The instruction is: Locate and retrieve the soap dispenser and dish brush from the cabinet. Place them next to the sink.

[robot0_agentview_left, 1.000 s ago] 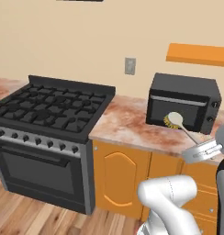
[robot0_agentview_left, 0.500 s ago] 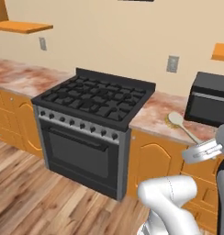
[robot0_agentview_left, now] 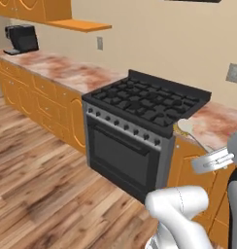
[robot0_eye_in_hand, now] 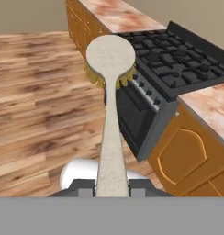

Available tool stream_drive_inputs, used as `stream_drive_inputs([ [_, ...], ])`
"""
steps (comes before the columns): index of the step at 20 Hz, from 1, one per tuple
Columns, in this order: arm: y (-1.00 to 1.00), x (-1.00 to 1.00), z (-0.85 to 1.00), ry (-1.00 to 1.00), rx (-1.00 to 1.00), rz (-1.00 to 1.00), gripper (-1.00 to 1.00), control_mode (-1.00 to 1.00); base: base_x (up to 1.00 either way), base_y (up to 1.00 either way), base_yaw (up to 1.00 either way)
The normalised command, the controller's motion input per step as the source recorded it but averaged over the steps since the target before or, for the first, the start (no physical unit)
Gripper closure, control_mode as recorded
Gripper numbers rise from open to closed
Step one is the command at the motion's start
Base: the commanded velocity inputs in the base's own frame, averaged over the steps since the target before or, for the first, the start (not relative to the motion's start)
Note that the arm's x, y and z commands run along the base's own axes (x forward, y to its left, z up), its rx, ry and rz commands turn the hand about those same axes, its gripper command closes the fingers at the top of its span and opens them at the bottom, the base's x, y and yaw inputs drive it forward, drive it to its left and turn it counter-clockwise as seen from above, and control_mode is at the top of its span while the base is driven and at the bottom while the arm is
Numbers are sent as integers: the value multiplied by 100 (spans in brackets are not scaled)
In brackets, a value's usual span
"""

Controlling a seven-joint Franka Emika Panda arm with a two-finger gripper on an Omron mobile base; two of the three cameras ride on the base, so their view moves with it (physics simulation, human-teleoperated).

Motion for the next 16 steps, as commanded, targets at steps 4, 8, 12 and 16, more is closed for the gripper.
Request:
stream_drive_inputs([
  [4,0,0,0,0,0,0,100,100,1,40,42],
  [8,0,0,0,0,0,0,100,100,5,56,35],
  [12,0,0,0,0,0,0,100,100,7,67,32],
  [16,0,0,0,0,0,0,100,100,0,54,38],
])
